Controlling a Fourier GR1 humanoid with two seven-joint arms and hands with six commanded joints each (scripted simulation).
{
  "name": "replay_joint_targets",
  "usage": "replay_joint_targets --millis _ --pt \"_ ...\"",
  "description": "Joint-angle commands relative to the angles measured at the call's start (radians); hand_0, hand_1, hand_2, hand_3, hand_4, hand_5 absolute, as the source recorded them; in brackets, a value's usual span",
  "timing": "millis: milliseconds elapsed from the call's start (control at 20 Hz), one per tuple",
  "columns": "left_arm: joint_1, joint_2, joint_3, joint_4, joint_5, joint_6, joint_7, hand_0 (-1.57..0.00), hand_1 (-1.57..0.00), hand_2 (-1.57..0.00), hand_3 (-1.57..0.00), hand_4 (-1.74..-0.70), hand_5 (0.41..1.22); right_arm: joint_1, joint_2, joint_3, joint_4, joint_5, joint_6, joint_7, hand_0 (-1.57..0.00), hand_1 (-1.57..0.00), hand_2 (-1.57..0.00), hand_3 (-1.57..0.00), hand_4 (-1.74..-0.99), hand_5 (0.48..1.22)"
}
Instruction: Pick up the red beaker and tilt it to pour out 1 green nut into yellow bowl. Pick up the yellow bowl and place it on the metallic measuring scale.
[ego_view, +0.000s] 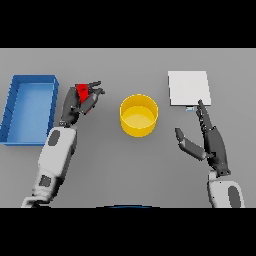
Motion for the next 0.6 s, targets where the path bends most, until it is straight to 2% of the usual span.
replay_joint_targets --millis 0,250,300,400,550 --pt "0.000 0.003 -0.001 -0.030 0.014 -0.010 0.017 -1.51 -1.52 -1.52 -1.50 -1.68 1.144 -0.007 0.002 -0.001 0.017 0.012 -0.009 -0.005 0.00 0.00 0.00 0.00 -1.238 0.643" --pt "-0.015 0.043 -0.035 -0.103 -0.001 -0.043 0.071 -1.55 -1.55 -1.55 -1.55 -1.72 1.131 -0.010 -0.001 -0.001 0.015 0.018 -0.013 -0.014 0.00 0.00 0.00 0.00 -1.226 0.650" --pt "-0.018 0.052 -0.043 -0.109 -0.011 -0.048 0.079 -1.56 -1.56 -1.56 -1.55 -1.72 1.130 0.003 -0.008 0.002 0.017 0.027 -0.012 -0.039 0.00 0.00 0.00 0.00 -1.219 0.653" --pt "-0.030 0.062 -0.058 -0.111 -0.035 -0.053 0.098 -1.56 -1.56 -1.56 -1.55 -1.72 1.133 -0.012 -0.011 0.005 0.020 0.039 -0.016 -0.049 0.00 0.00 0.00 0.00 -1.219 0.659" --pt "-0.058 0.068 -0.076 -0.102 -0.067 -0.058 0.115 -1.56 -1.56 -1.56 -1.55 -1.72 1.139 -0.008 -0.009 0.007 0.011 0.045 -0.022 -0.041 0.00 0.00 0.00 0.00 -1.219 0.661"
